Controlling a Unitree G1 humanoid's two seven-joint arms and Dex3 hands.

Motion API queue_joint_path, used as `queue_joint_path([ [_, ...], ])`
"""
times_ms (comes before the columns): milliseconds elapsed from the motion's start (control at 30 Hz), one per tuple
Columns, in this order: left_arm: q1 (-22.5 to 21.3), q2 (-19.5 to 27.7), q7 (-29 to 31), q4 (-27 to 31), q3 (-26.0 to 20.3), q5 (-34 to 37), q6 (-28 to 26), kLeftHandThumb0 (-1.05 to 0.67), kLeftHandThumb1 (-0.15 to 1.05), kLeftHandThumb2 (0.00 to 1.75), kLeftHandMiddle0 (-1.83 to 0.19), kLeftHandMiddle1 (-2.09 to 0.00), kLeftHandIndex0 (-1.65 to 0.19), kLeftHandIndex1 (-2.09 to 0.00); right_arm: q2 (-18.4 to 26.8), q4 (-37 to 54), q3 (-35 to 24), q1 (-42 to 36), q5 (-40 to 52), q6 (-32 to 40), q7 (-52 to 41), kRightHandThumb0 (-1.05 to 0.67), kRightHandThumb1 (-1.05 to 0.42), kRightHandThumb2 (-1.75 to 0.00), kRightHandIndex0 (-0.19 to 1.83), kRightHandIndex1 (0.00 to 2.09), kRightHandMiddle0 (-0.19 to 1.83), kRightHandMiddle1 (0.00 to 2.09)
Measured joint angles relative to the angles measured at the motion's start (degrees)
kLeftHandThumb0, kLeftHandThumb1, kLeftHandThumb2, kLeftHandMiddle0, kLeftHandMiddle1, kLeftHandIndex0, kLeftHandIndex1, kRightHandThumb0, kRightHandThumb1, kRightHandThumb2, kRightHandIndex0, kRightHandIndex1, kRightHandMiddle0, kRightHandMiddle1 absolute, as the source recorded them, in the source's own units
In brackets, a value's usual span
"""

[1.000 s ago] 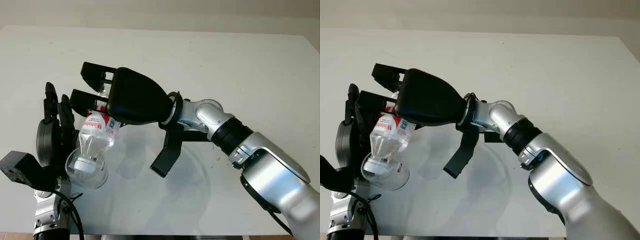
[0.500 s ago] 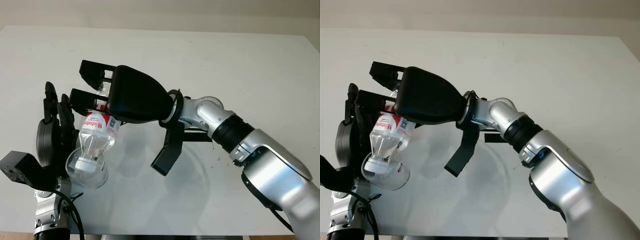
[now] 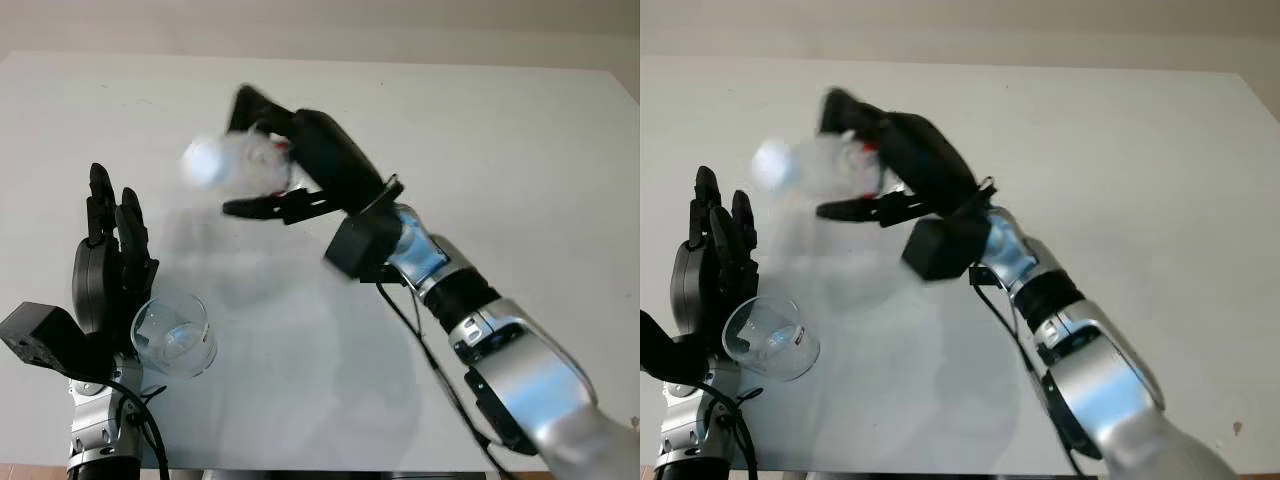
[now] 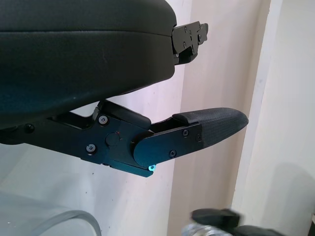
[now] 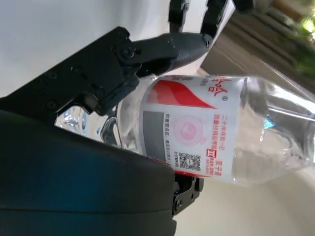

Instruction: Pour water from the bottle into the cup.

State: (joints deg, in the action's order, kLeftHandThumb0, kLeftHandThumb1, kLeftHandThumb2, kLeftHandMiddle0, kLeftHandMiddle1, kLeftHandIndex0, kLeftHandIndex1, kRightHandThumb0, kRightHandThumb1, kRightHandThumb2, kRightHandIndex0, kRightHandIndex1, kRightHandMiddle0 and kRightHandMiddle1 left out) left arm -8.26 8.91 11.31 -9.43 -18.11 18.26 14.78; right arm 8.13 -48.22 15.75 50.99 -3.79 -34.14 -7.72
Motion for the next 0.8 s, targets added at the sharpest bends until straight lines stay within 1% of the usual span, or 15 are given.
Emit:
queue_joint_path([
  [100, 0.1, 0.1, 0.0, 0.0, 0.0, 0.0, -0.2, -0.75, 1.05, 0.68, 0.16, -0.05, 0.19, 0.00, -0.2, 4.5, -3.8, -3.3, 5.3, 7.3, -5.5, -0.48, -1.05, -0.53, 1.04, 2.09, 0.66, 2.09],
  [300, 0.1, 0.1, 0.1, 0.1, 0.0, 0.1, -1.0, -0.75, 1.05, 0.67, 0.16, -0.05, 0.19, 0.00, -0.4, 13.8, -9.7, -8.3, 13.5, 21.8, -12.9, -0.48, -1.05, -0.52, 1.09, 2.09, 0.79, 2.09],
  [367, 0.1, 0.1, 0.1, 0.1, 0.0, 0.1, -1.1, -0.75, 1.05, 0.68, 0.17, -0.05, 0.19, 0.00, -0.3, 17.9, -11.1, -10.4, 15.7, 27.2, -14.6, -0.47, -1.05, -0.50, 1.07, 2.09, 0.78, 2.09],
  [433, 0.1, 0.1, 0.2, 0.2, 0.1, 0.1, -1.1, -0.75, 1.05, 0.68, 0.17, -0.05, 0.19, 0.00, 0.3, 21.8, -12.0, -12.7, 16.8, 32.1, -15.9, -0.48, -1.05, -0.49, 1.02, 2.09, 0.73, 2.09],
  [600, 0.4, 0.1, 0.2, 0.4, 0.2, 0.1, -1.1, -0.75, 1.05, 0.68, 0.17, -0.05, 0.19, 0.00, 2.7, 29.4, -13.9, -18.0, 17.1, 38.5, -16.9, -0.48, -1.05, -0.47, 0.99, 2.09, 0.66, 2.09],
  [800, 0.8, -0.1, 0.4, 0.8, 0.3, 0.1, -1.0, -0.74, 1.05, 0.69, 0.19, -0.05, 0.19, 0.00, 6.1, 36.4, -15.5, -24.2, 17.2, 40.7, -19.1, -0.48, -1.05, -0.46, 0.97, 2.09, 0.64, 2.09],
])
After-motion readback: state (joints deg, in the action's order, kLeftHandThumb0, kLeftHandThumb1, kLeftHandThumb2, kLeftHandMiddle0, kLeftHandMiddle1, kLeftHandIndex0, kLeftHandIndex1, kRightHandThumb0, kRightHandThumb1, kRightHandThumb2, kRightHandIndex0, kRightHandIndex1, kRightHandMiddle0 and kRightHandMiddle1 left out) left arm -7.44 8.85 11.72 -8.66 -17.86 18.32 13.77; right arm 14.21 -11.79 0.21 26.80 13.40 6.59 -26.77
